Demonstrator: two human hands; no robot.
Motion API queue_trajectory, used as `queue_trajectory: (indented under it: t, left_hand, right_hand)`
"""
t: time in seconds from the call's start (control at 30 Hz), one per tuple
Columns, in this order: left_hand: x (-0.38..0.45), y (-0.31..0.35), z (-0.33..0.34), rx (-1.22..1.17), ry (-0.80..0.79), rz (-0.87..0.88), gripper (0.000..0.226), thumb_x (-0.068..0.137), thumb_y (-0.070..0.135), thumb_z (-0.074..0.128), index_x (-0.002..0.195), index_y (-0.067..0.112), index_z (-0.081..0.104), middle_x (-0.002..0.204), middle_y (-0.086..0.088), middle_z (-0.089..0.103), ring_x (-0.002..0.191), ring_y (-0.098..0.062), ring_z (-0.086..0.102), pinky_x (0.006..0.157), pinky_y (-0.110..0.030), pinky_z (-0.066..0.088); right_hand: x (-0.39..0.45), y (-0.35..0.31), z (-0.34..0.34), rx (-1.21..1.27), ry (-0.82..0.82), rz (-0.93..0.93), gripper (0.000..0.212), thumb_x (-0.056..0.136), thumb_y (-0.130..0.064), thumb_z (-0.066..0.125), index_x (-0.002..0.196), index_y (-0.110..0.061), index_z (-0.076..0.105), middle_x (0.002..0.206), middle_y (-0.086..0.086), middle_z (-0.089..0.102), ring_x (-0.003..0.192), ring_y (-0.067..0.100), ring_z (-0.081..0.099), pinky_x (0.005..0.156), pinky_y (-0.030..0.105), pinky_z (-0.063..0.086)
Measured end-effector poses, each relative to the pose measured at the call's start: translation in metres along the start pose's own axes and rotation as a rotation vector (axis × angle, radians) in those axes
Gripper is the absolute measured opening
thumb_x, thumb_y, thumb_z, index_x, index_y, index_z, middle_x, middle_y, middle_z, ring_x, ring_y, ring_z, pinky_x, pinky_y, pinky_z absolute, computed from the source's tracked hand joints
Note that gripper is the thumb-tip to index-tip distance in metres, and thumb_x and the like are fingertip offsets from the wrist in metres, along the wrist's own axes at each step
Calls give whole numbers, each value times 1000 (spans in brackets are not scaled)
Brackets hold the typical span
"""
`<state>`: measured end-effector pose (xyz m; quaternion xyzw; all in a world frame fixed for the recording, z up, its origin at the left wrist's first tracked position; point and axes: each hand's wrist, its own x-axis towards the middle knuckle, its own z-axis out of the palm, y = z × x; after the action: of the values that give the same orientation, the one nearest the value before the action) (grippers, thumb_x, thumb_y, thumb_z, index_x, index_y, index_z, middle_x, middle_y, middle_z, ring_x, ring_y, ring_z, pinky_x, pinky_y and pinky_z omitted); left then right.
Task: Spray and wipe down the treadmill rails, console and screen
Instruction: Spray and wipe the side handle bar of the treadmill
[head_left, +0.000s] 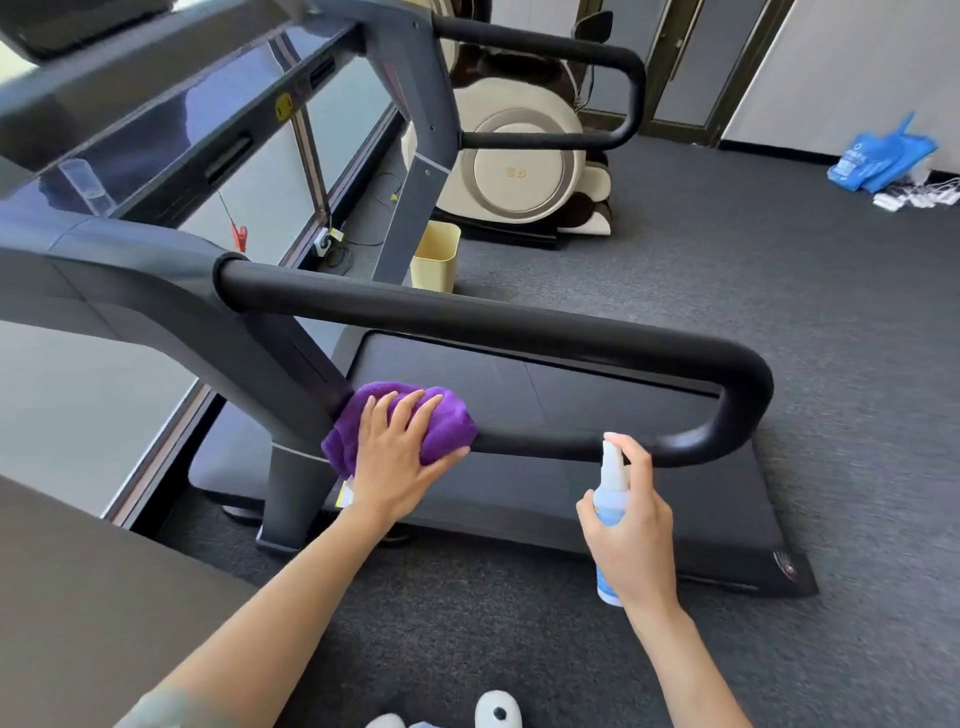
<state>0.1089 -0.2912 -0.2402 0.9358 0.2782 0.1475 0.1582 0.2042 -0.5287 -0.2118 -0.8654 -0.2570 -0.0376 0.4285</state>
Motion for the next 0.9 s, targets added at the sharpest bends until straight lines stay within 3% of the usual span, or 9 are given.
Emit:
queue_trajectory:
  t: [0.1,0.27,0.4,0.53,0.7,0.77,0.9]
  left_hand:
    - [8,3,17,165,23,-22,71,86,71,24,128,25,59,126,-3,60,117,-34,48,103,-53,33]
    - [21,29,31,258,90,-24,58,88,64,29,110,26,67,112,-3,64,100,-34,53,83,-45,37]
    - [22,74,42,225,118,35,58,88,67,30,108,28,68,104,-3,65,93,-32,54,81,-43,38]
    - [27,129,53,155,68,82,63,85,73,29,102,27,68,96,-3,63,89,-32,54,82,-44,39]
    - [21,72,39,218,92,147,63,80,78,40,103,25,65,97,-3,61,86,-29,53,78,-40,37]
    - [20,33,30,245,119,99,62,81,77,40,103,25,65,98,-4,60,88,-30,52,77,-40,37]
    - [19,-18,19,254,98,114,65,85,75,32,112,25,64,105,-5,61,94,-30,52,79,-41,39]
  right_hand:
    - [-3,5,-2,-6,-14,14,69,79,4,69,129,-36,42,120,-14,63,84,28,63,76,32,48]
    - [-4,11,-3,21,2,43,70,79,6,69,128,-36,41,108,-16,61,78,22,59,73,30,46]
    - [-4,13,-7,56,-5,53,69,81,4,69,128,-37,40,116,-8,63,83,15,56,76,27,44]
    - [-3,9,-10,73,-8,17,69,80,5,69,129,-35,41,111,0,64,86,20,60,77,30,50]
    - [1,-1,-5,62,0,-28,69,79,7,69,130,-32,41,115,-8,62,85,21,60,75,22,43]
    - [2,-9,3,53,4,-41,69,78,7,69,130,-31,42,117,-19,57,86,22,61,77,26,45]
    - [5,-21,17,45,-6,-39,67,79,5,68,131,-29,43,112,-19,57,83,26,61,75,36,50]
